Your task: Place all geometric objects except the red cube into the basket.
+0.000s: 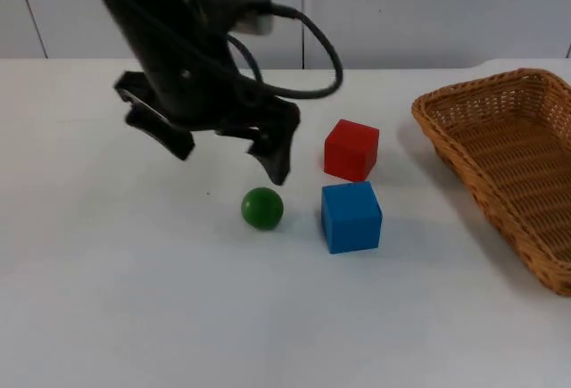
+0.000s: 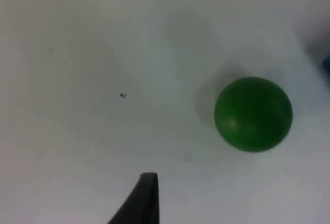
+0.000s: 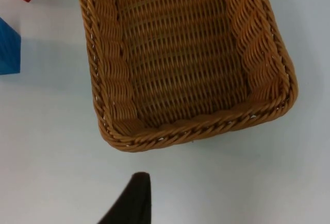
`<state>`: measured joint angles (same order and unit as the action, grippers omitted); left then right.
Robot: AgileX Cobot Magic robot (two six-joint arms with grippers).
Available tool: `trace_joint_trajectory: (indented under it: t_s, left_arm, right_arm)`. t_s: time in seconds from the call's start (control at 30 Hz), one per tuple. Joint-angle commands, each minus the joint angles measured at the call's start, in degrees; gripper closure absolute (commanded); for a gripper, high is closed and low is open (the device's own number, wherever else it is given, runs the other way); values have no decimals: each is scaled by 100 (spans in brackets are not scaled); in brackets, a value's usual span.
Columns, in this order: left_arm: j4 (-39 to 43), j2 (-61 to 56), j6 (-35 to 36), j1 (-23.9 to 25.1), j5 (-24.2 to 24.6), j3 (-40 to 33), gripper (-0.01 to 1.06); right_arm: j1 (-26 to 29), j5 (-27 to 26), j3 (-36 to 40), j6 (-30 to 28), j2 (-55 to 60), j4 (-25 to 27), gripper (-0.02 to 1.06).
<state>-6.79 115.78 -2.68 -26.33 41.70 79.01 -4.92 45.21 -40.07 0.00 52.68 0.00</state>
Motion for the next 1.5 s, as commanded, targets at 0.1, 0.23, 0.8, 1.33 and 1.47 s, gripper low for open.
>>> trace_joint_trajectory:
  t_s: [0.1, 0.23, 0.8, 1.33, 1.47]
  left_arm:
    - [42, 614, 208, -56, -66, 444, 0]
    - [58, 801, 268, -56, -310, 462, 0]
    - [-8, 1326, 313, -65, -793, 462, 2]
    - [166, 743, 268, -65, -208, 462, 105]
    - [100, 162, 191, -65, -118, 462, 105]
  right_arm:
    - [34, -106, -38, 0, 11, 0, -1]
    - [34, -127, -38, 0, 11, 0, -1]
    - [34, -177, -38, 0, 11, 0, -1]
    - [34, -167, -38, 0, 11, 0, -1]
    - [34, -155, -38, 0, 11, 0, -1]
